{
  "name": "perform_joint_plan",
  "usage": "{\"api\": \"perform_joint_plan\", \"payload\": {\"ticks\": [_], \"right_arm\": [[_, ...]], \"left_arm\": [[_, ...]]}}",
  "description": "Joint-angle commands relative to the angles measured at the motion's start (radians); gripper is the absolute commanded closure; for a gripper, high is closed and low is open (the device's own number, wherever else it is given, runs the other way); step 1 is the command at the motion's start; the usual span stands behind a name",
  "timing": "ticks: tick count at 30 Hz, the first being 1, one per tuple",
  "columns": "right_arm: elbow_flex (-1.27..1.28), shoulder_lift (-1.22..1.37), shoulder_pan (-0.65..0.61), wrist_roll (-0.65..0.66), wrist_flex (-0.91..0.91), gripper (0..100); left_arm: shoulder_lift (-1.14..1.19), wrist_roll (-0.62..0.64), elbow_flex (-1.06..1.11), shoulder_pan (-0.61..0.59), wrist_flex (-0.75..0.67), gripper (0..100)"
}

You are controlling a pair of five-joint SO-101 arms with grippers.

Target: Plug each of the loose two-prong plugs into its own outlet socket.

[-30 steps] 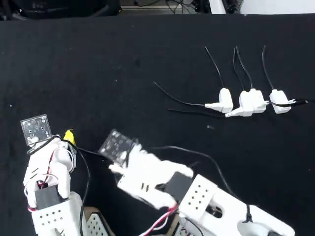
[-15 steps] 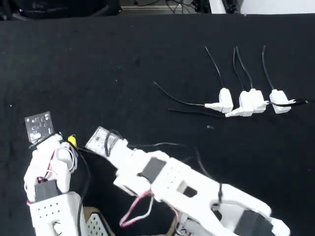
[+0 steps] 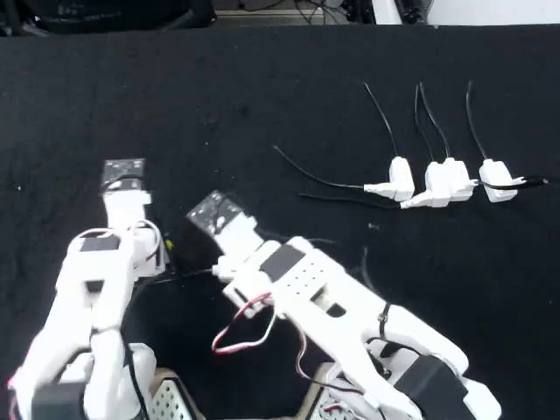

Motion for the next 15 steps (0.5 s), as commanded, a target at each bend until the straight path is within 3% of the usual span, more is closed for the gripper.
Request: {"api": "perform_joint_plan", "payload": {"ticks": [1, 15], "right_arm": [[-0.059, 0.002, 0.078, -0.003, -0.012, 98.8], [-0.084, 0.004, 0.137, 0.002, -0.066, 98.8]], "left_arm": [[0.15, -0.011, -0.099, 0.033, -0.011, 81], [-0.068, -0.083, 0.082, 0.079, 0.101, 81]]}}
